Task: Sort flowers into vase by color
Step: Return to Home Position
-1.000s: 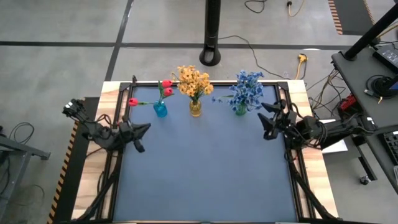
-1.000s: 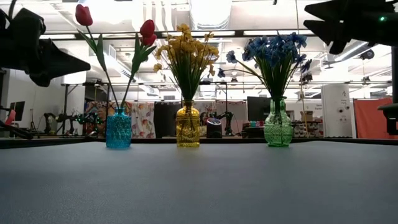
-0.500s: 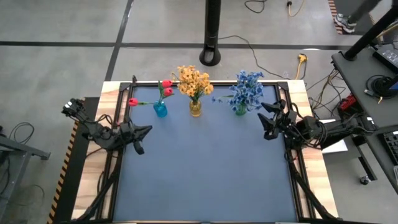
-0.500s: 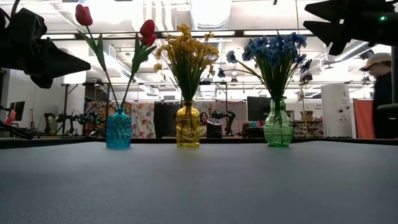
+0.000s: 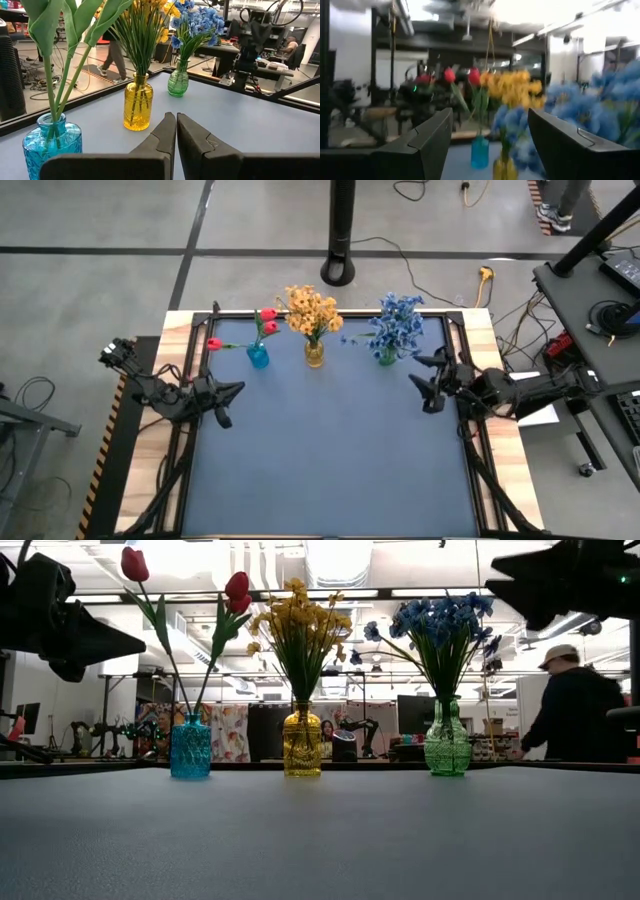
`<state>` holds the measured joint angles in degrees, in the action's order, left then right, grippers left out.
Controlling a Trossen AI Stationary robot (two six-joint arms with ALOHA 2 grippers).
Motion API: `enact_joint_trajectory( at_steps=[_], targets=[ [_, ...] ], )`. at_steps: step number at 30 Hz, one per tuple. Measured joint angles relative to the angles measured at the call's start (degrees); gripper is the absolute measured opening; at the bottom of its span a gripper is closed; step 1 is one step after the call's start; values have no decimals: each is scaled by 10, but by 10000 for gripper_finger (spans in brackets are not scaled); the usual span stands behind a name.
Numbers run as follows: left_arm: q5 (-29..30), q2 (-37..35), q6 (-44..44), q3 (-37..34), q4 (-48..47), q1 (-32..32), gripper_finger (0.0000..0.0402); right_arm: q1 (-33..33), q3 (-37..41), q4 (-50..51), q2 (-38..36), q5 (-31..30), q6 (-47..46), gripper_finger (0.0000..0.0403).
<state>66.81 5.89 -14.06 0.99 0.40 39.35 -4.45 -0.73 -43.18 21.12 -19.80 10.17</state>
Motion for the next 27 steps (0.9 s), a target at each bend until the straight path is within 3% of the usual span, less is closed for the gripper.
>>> enact_joint_trajectory(
  at_steps=[4,8,13,27],
  targets=[
    [0,0,0,0,0,0,0,16,0,80,-27,3,-52,256],
    [0,0,0,0,0,0,0,37,1,66,10,14,-83,254],
    [0,0,0,0,0,0,0,36,1,6,7,132,-43,248],
    [0,0,0,0,0,0,0,29,1,208,-99,138,-22,261]
  ],
)
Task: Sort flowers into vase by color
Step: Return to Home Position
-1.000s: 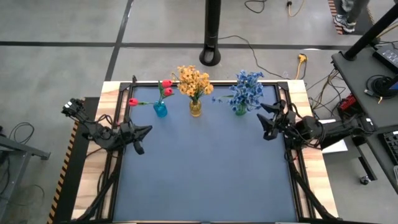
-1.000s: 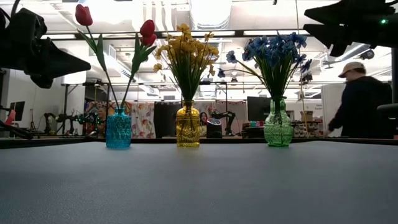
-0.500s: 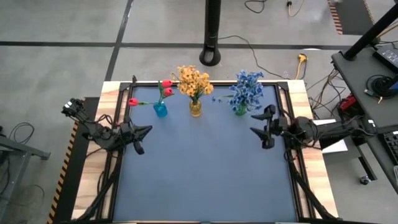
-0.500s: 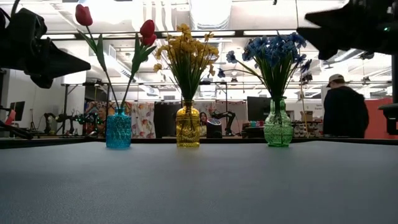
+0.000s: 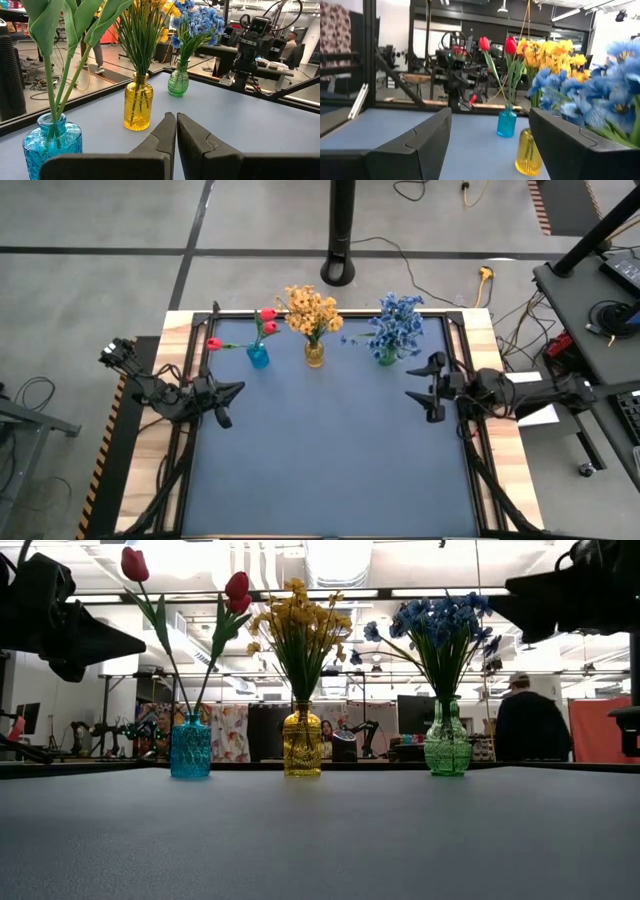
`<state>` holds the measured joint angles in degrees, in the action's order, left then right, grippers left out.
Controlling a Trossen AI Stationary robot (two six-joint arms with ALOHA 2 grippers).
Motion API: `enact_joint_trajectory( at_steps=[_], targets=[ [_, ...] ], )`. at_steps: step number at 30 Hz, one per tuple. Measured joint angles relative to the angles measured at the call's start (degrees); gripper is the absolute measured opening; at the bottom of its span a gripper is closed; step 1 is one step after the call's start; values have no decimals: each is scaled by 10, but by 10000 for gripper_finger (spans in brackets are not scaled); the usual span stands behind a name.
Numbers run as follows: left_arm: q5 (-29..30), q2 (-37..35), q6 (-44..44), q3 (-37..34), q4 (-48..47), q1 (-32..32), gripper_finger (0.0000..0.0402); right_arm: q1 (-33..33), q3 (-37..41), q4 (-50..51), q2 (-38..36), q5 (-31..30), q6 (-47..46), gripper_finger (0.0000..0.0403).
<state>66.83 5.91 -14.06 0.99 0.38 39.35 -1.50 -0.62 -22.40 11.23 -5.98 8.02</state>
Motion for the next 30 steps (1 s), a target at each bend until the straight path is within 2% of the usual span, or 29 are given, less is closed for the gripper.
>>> enact_joint_trajectory(
  at_steps=[5,9,16,30],
  targets=[
    [0,0,0,0,0,0,0,0,0,126,-67,0,-10,262],
    [0,0,0,0,0,0,0,0,0,203,-112,0,-72,258],
    [0,0,0,0,0,0,0,0,0,171,-112,0,-155,251],
    [0,0,0,0,0,0,0,0,0,175,-85,0,-155,265]
  ],
)
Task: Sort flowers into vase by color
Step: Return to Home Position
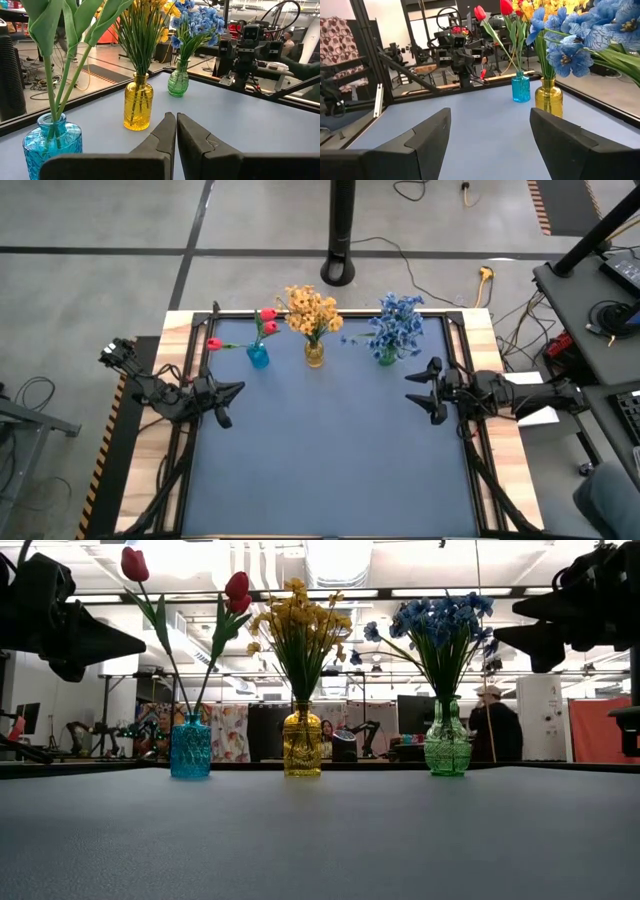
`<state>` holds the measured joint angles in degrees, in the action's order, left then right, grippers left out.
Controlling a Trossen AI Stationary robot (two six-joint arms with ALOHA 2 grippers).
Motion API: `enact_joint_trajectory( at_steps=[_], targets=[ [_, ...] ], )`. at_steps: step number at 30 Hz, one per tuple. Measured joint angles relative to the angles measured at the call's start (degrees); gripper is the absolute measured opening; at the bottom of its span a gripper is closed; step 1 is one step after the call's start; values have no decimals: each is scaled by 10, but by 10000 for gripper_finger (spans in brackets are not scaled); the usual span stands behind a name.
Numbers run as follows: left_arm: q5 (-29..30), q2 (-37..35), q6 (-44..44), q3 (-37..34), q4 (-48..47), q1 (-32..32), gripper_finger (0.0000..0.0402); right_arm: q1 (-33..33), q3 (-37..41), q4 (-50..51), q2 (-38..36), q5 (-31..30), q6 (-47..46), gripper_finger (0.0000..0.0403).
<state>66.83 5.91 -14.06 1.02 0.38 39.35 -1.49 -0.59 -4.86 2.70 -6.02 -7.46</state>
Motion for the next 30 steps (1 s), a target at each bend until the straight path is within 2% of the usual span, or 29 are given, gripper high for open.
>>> enact_joint_trajectory(
  at_steps=[16,30],
  targets=[
    [0,0,0,0,0,0,0,0,0,0,0,0,0,251],
    [0,0,0,0,0,0,0,0,0,0,0,0,1,267]
  ],
)
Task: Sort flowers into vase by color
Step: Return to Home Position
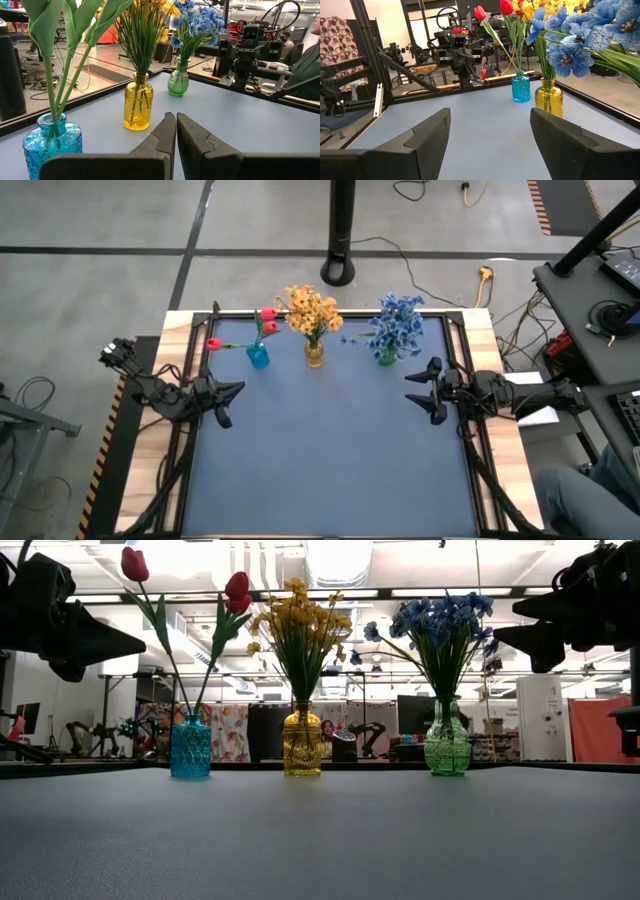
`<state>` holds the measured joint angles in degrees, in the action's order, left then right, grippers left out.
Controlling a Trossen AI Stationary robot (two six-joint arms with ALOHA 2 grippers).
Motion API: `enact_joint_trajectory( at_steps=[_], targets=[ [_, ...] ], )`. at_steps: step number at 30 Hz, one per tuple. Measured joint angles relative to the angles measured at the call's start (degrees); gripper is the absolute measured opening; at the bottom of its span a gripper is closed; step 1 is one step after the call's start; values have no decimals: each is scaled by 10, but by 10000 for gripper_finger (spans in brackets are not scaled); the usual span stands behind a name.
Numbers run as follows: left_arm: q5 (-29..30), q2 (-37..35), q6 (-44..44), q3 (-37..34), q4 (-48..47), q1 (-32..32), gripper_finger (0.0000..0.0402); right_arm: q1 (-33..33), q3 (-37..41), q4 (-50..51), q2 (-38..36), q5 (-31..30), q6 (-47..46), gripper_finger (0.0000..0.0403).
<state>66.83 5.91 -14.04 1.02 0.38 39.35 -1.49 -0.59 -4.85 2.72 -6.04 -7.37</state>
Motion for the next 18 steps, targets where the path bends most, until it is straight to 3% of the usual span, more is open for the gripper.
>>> enact_joint_trajectory(
  at_steps=[18],
  targets=[
    [0,0,0,0,0,0,0,0,0,0,0,0,0,251]
  ],
)
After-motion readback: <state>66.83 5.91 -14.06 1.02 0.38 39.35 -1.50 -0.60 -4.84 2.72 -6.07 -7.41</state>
